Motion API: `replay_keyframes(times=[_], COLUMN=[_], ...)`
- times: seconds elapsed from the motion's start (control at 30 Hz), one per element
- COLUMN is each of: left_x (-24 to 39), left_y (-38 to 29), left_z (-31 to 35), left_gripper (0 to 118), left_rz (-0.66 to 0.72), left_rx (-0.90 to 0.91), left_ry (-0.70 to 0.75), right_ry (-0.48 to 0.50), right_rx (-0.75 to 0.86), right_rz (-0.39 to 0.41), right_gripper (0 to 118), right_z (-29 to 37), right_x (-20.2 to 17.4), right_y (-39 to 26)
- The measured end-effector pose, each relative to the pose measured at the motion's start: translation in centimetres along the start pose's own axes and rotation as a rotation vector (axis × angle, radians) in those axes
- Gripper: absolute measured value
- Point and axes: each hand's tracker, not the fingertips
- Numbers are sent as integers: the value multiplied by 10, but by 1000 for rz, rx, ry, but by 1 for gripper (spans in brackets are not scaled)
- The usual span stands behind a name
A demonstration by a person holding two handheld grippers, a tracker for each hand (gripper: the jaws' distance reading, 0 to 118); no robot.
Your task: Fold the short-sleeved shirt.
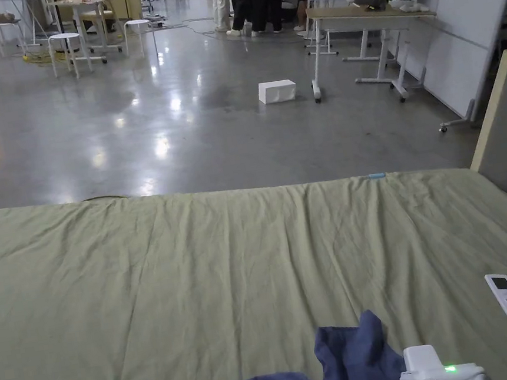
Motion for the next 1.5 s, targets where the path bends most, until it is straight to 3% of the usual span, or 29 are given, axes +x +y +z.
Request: replay_keyframes(times=[0.07, 0.23, 0.47, 0.53, 0.93, 0.97, 1.03, 1.13, 1.5], left_x=[0, 17, -16, -23, -42, -41, -47, -48, -67], left_y=[-13, -4, 11, 17, 51, 59, 70, 93, 198], left_z=[22, 63, 101, 120, 214, 229, 242, 266, 303], left_gripper=[5, 5, 5, 5, 5, 5, 5, 5, 5], left_rz=[17, 10, 20, 27, 60, 76, 84, 97, 70], left_rx=[11, 63, 179, 217, 394, 416, 435, 463, 576], left_ry=[1, 7, 40, 47, 72, 69, 70, 77, 134], right_ry=[-17, -69, -72, -80, -75, -81, -64, -62, -125], right_rx=[46, 180, 352, 426, 701, 724, 736, 784, 942], right_rz=[-24, 68, 20, 14, -26, -3, -46, -41, 14], right_gripper=[3, 2, 2, 2, 2, 2, 2, 2, 2], right_z=[13, 42, 107, 166, 304, 315, 320, 334, 395], right_x=[2, 7, 32, 34, 45, 44, 51, 53, 47], right_y=[-4, -4, 16, 17, 28, 34, 49, 76, 178])
